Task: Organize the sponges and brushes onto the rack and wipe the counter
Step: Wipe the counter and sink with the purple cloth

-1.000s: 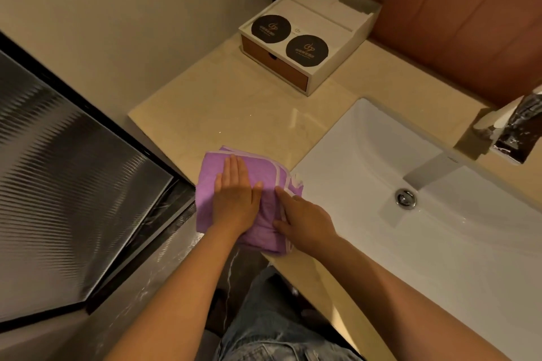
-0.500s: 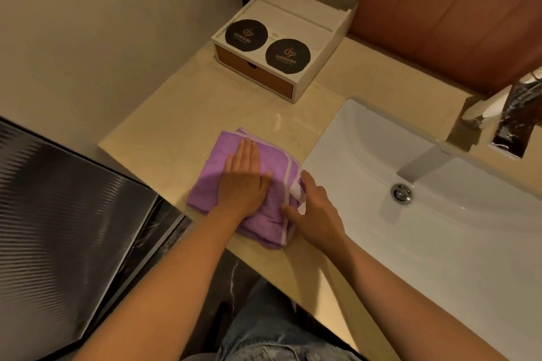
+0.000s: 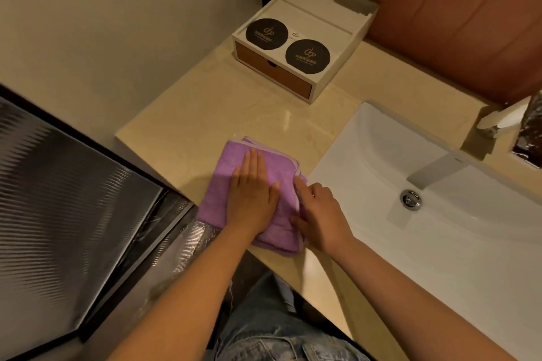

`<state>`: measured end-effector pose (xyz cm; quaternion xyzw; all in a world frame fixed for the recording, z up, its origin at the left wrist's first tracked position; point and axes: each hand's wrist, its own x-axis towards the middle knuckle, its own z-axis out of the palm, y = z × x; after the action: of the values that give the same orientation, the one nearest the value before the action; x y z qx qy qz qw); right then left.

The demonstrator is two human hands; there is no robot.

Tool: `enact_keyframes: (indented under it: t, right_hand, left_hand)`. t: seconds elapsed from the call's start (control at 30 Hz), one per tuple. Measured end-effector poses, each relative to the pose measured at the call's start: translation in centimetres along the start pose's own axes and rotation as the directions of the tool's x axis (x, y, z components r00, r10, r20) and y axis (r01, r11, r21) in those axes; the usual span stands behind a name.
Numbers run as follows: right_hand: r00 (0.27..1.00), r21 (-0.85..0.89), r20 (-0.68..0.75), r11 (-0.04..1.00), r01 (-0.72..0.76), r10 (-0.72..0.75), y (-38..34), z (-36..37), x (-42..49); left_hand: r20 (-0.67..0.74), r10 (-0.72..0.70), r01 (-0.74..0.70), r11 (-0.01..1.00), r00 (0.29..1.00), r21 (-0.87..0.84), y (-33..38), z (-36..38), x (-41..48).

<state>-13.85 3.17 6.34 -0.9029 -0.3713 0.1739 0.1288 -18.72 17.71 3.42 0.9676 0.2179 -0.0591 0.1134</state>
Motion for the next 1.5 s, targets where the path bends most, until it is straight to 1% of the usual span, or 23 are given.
enact_keyframes:
  t: [0.07, 0.13, 0.2, 0.23, 0.33, 0.4, 0.53, 0.63, 0.67, 0.8, 1.0, 1.17, 1.27, 1.37, 1.43, 1.5]
  right_hand:
    - [0.997, -0.065, 0.023, 0.995, 0.077, -0.075, -0.4, 0.1, -0.1]
    - [0.991, -0.069, 0.048, 0.990, 0.126, -0.123, -0.6, 0.2, 0.2]
    - [0.985, -0.103, 0.048, 0.980, 0.172, -0.168, -1.0, 0.3, 0.6]
    - [0.980, -0.131, 0.051, 0.972, 0.195, -0.190, -1.3, 0.4, 0.8]
    - [0.965, -0.200, 0.051, 0.944, 0.264, -0.259, -1.9, 0.6, 1.5]
    - [0.952, -0.222, 0.040, 0.926, 0.306, -0.305, -2.3, 0.6, 2.2]
    - [0.953, -0.258, 0.020, 0.920, 0.296, -0.301, -3.7, 0.4, 3.8]
    - [0.962, -0.186, 0.070, 0.944, 0.272, -0.263, -5.1, 0.8, 5.1]
    - [0.964, -0.158, 0.064, 0.951, 0.266, -0.259, -5.4, 0.9, 5.4]
    - [0.980, -0.098, 0.048, 0.975, 0.199, -0.195, -6.5, 1.2, 7.2]
    - [0.994, -0.097, 0.022, 0.990, 0.104, -0.102, -6.0, 0.9, 9.3]
    - [0.999, -0.053, -0.035, 0.998, 0.031, -0.033, -4.9, 0.9, 9.8]
    - [0.995, 0.014, -0.098, 1.000, -0.008, 0.009, -4.4, 1.1, 9.5]
    - [0.993, 0.086, -0.119, 0.996, -0.012, 0.022, -3.1, 0.5, 8.6]
    - [0.992, 0.070, -0.125, 0.997, -0.026, 0.035, -1.6, -0.2, 7.8]
    - [0.990, 0.070, -0.119, 0.995, -0.071, 0.079, 0.1, -0.8, 6.6]
  left_hand:
    - [-0.031, -0.085, 0.085, 0.996, 0.996, -0.003, 0.0, 0.1, -1.6]
    - [-0.060, -0.172, 0.171, 0.985, 0.983, -0.017, 0.0, 0.0, -2.9]
    - [-0.047, -0.228, 0.226, 0.973, 0.973, -0.048, -0.1, 0.6, -4.0]
    - [-0.047, -0.267, 0.263, 0.962, 0.963, -0.072, -0.1, 0.8, -4.4]
    - [-0.070, -0.366, 0.362, 0.930, 0.928, -0.064, -0.6, 0.9, -4.9]
    - [-0.081, -0.416, 0.410, 0.908, 0.906, -0.083, -0.9, 1.0, -4.7]
    - [-0.088, -0.468, 0.454, 0.880, 0.879, -0.138, -2.3, 0.5, -3.0]
    - [-0.073, -0.461, 0.446, 0.881, 0.885, -0.159, -4.3, -0.3, -1.5]
    - [-0.066, -0.459, 0.443, 0.880, 0.886, -0.169, -4.9, -0.6, -0.9]
    - [-0.046, -0.403, 0.398, 0.912, 0.914, -0.098, -6.5, -1.8, 1.8]
    - [-0.047, -0.274, 0.272, 0.961, 0.961, -0.043, -7.5, -2.2, 5.4]
    - [-0.034, -0.088, 0.088, 0.996, 0.996, 0.000, -7.2, -2.8, 8.3]
    - [0.008, -0.009, 0.009, 1.000, 1.000, 0.023, -6.6, -3.1, 9.6]
    - [0.035, 0.051, -0.052, 0.998, 0.998, 0.033, -4.7, -3.1, 10.5]
    - [0.044, 0.111, -0.114, 0.992, 0.993, 0.054, -2.9, -2.9, 11.0]
    - [0.043, 0.192, -0.195, 0.978, 0.980, 0.073, -0.8, -2.2, 11.5]
